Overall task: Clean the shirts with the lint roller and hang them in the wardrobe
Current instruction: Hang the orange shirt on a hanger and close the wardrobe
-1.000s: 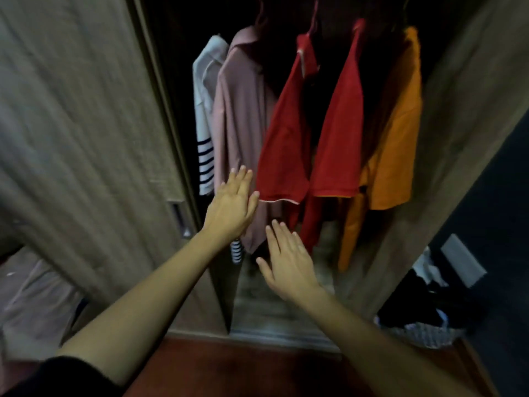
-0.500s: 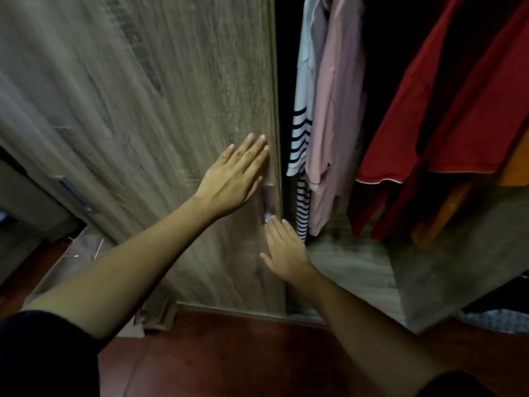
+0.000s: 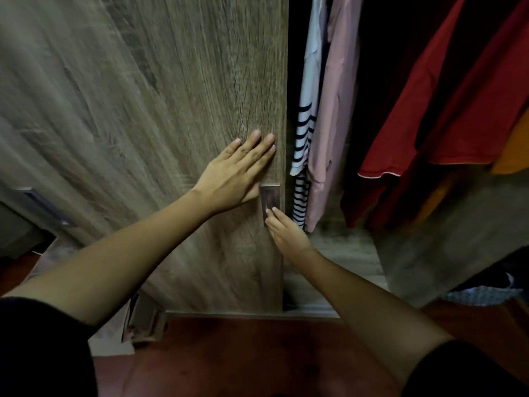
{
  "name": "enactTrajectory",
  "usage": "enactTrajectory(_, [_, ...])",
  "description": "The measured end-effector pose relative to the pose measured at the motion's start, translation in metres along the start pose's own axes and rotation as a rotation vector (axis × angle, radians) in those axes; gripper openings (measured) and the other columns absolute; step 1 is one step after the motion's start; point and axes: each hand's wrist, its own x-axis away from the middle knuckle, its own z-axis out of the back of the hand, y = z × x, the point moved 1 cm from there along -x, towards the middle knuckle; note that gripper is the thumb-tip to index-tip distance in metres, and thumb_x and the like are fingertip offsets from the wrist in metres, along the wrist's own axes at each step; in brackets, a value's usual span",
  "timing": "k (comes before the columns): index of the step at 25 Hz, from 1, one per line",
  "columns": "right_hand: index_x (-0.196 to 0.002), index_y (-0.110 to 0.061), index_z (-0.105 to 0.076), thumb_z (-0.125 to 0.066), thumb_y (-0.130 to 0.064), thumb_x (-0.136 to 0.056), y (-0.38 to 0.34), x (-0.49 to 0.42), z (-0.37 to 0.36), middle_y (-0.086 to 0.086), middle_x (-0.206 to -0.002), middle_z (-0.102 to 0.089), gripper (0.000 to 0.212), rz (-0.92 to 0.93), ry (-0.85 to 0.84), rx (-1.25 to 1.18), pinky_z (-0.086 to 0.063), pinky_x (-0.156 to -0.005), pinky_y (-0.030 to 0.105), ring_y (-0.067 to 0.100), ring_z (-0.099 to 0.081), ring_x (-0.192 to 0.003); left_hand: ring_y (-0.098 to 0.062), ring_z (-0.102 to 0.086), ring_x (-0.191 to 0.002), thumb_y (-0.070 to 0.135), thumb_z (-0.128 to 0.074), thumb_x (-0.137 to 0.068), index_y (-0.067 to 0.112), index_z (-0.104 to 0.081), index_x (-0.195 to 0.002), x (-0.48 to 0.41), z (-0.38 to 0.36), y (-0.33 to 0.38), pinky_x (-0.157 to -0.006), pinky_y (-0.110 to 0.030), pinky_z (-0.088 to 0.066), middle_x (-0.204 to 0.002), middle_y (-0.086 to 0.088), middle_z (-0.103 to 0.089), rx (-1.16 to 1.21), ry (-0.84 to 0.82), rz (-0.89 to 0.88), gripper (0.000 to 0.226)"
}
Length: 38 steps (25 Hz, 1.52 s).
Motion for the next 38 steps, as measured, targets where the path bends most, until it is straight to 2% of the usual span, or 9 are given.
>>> enactTrajectory(3, [-0.145, 0.0, -0.006, -0.02, -0.018, -0.1, 0.005, 0.002, -0.01, 0.014, -0.152, -0.02, 0.051, -0.004, 0.046, 0.019, 0.002, -0.117, 0.042, 0.03, -0.015, -0.142, -0.026, -0.023, -0.14, 0.038, -0.044, -0.084, 0.007, -0.033, -0.143, -0.005, 0.001, 0.005, -0.114, -0.037, -0.011, -0.151, -0.011, -0.034, -0.026, -0.013, -0.01, 0.068])
enactTrajectory(9, [-0.144, -0.001, -0.018, -0.025, -0.019, -0.099, 0.018, 0.011, -0.029, 0.012, -0.151, -0.022, 0.049, 0.005, 0.048, 0.033, -0.001, -0.117, 0.041, 0.03, -0.018, -0.14, -0.025, -0.028, -0.14, 0.036, -0.039, -0.082, 0.007, -0.03, -0.144, -0.027, 0.006, 0.014, -0.114, -0.037, -0.012, -0.152, -0.01, -0.032, -0.045, -0.013, -0.071, 0.07])
enactTrajectory(12, [-0.146, -0.004, -0.015, -0.026, -0.024, -0.099, 0.031, 0.037, -0.059, 0.01, -0.155, -0.014, 0.052, -0.009, -0.039, 0.049, -0.001, -0.118, 0.041, 0.029, -0.014, -0.142, -0.026, -0.032, -0.139, 0.035, -0.03, -0.086, 0.006, -0.031, -0.144, -0.061, 0.007, 0.041, -0.112, -0.038, -0.015, -0.151, -0.01, -0.034, -0.037, 0.056, -0.13, 0.065])
enactTrajectory(17, [-0.145, -0.002, -0.016, -0.03, -0.026, -0.097, 0.062, 0.081, -0.116, 0.011, -0.153, -0.02, 0.055, -0.06, -0.097, -0.001, -0.005, -0.118, 0.041, 0.029, -0.019, -0.14, -0.022, -0.031, -0.14, 0.031, -0.029, -0.092, 0.007, -0.031, -0.144, -0.124, 0.009, 0.092, -0.114, -0.035, -0.001, -0.152, -0.008, -0.033, -0.027, 0.102, -0.18, 0.057])
enactTrajectory(20, [-0.146, -0.004, -0.016, -0.033, -0.029, -0.096, 0.08, 0.113, -0.152, 0.01, -0.154, -0.019, 0.059, -0.06, -0.151, -0.016, -0.005, -0.119, 0.041, 0.029, -0.019, -0.141, -0.021, -0.031, -0.14, 0.03, -0.032, -0.09, 0.008, -0.029, -0.144, -0.167, 0.015, 0.128, -0.115, -0.034, -0.006, -0.152, -0.006, -0.034, -0.033, 0.138, -0.204, 0.058])
enactTrajectory(23, [-0.145, -0.005, -0.02, -0.037, -0.031, -0.095, 0.098, 0.144, -0.192, 0.01, -0.152, -0.023, 0.059, -0.069, -0.173, -0.022, -0.008, -0.119, 0.042, 0.029, -0.022, -0.139, -0.02, -0.03, -0.14, 0.034, -0.025, -0.088, 0.008, -0.027, -0.145, -0.208, 0.02, 0.164, -0.113, -0.035, -0.011, -0.152, -0.006, -0.032, -0.024, 0.149, -0.227, 0.063])
enactTrajectory(26, [-0.145, -0.007, -0.023, -0.035, -0.029, -0.096, 0.12, 0.178, -0.236, 0.01, -0.153, -0.023, 0.054, -0.062, -0.195, -0.029, -0.008, -0.118, 0.042, 0.029, -0.022, -0.139, -0.018, -0.026, -0.142, 0.038, -0.02, -0.086, 0.007, -0.021, -0.147, -0.25, 0.022, 0.201, -0.115, -0.034, -0.007, -0.154, -0.005, -0.028, -0.054, 0.164, -0.255, 0.068])
enactTrajectory(29, [-0.146, -0.007, -0.019, -0.034, -0.029, -0.096, 0.136, 0.207, -0.272, 0.01, -0.155, -0.017, 0.056, -0.037, -0.239, -0.009, -0.006, -0.119, 0.042, 0.03, -0.018, -0.141, -0.018, -0.024, -0.143, 0.04, -0.021, -0.088, 0.007, -0.019, -0.147, -0.286, 0.024, 0.232, -0.115, -0.035, 0.001, -0.155, -0.006, -0.026, -0.071, 0.163, -0.26, 0.068])
enactTrajectory(38, [-0.145, -0.007, -0.021, -0.033, -0.025, -0.097, 0.17, 0.265, -0.337, 0.011, -0.151, -0.022, 0.053, -0.072, -0.262, -0.039, -0.008, -0.118, 0.041, 0.028, -0.023, -0.138, -0.018, -0.026, -0.142, 0.04, -0.019, -0.088, 0.007, -0.021, -0.146, -0.357, 0.035, 0.3, -0.113, -0.033, -0.01, -0.154, -0.005, -0.028, -0.04, 0.145, -0.274, 0.067])
